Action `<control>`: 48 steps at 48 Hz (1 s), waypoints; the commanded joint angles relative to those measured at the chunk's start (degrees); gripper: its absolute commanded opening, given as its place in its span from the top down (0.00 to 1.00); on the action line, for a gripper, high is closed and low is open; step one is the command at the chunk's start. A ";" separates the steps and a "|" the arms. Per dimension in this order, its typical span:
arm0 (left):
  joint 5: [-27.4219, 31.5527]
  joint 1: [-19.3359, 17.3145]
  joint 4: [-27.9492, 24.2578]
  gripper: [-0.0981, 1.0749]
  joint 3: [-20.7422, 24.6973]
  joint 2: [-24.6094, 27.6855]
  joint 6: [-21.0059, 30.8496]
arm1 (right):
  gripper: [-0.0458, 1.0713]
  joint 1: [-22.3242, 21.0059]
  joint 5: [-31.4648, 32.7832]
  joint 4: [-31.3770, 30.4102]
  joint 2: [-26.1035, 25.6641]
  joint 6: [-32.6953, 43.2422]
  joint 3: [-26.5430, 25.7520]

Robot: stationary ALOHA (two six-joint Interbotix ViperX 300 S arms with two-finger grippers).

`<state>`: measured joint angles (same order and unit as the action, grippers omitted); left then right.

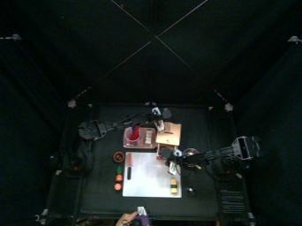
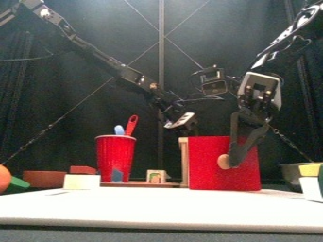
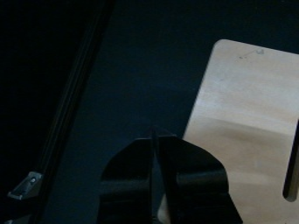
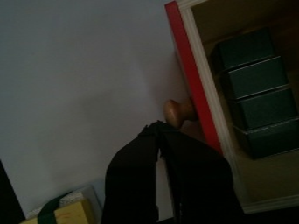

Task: Close drawer

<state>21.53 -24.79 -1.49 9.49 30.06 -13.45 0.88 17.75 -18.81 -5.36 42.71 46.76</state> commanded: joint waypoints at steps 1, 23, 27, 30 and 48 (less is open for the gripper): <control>0.18 0.09 -0.09 0.53 0.79 -0.88 0.09 | 0.79 -2.81 1.14 -1.49 -2.20 0.09 0.00; 0.09 0.09 0.00 0.53 0.79 -0.88 0.18 | 0.79 -10.11 1.41 -6.86 -5.80 0.09 2.37; 0.18 0.18 0.00 0.53 0.88 -0.79 0.18 | 0.79 -11.16 1.41 -7.47 -5.80 0.00 2.46; 0.18 0.18 0.00 0.53 0.88 -0.79 0.18 | 0.79 -11.87 1.41 -8.00 -5.80 0.00 2.55; 0.44 0.00 0.00 0.53 0.70 -0.88 0.26 | 0.79 -14.24 1.05 -10.81 -6.94 0.18 2.64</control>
<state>21.88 -24.87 -1.49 9.49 30.06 -13.27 -12.39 19.25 -29.62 -9.93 42.71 49.92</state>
